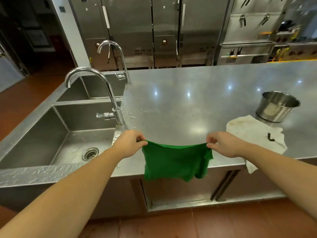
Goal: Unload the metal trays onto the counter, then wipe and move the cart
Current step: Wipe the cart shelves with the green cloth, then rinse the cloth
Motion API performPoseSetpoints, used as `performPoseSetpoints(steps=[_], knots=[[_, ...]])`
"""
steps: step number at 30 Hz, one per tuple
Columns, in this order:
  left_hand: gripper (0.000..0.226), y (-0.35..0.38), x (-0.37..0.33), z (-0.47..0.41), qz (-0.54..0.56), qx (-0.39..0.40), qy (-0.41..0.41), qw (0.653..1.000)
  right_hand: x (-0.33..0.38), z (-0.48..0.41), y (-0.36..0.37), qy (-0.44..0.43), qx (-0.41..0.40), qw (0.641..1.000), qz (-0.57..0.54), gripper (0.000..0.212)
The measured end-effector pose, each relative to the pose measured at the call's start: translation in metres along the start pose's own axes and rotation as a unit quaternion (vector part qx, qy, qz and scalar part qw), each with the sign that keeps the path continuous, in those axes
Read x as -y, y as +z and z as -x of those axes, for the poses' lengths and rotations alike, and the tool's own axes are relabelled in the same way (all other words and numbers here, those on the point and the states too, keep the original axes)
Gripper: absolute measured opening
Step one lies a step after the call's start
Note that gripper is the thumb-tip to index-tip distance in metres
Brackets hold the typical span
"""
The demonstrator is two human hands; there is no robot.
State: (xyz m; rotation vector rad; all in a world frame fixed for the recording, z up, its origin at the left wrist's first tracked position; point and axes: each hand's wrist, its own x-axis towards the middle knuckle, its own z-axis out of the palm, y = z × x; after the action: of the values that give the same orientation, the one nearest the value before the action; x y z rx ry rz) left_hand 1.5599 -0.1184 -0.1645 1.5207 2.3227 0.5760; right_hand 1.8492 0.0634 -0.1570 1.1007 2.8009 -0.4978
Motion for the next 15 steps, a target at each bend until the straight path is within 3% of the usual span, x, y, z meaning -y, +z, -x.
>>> performPoseSetpoints(steps=[6, 11, 15], knots=[[0.010, 0.007, 0.012, -0.043, 0.023, -0.011, -0.034, 0.999, -0.021, -0.059, 0.017, 0.051, 0.006, 0.993, -0.102, 0.011], [0.011, 0.016, 0.017, -0.077, 0.023, -0.004, -0.072, 0.997, -0.037, -0.116, 0.025, 0.089, 0.071, 0.975, -0.190, 0.016], [0.010, 0.029, 0.024, -0.103, 0.006, 0.000, -0.092, 0.996, -0.048, -0.146, 0.043, 0.038, 0.092, 0.990, -0.100, 0.014]])
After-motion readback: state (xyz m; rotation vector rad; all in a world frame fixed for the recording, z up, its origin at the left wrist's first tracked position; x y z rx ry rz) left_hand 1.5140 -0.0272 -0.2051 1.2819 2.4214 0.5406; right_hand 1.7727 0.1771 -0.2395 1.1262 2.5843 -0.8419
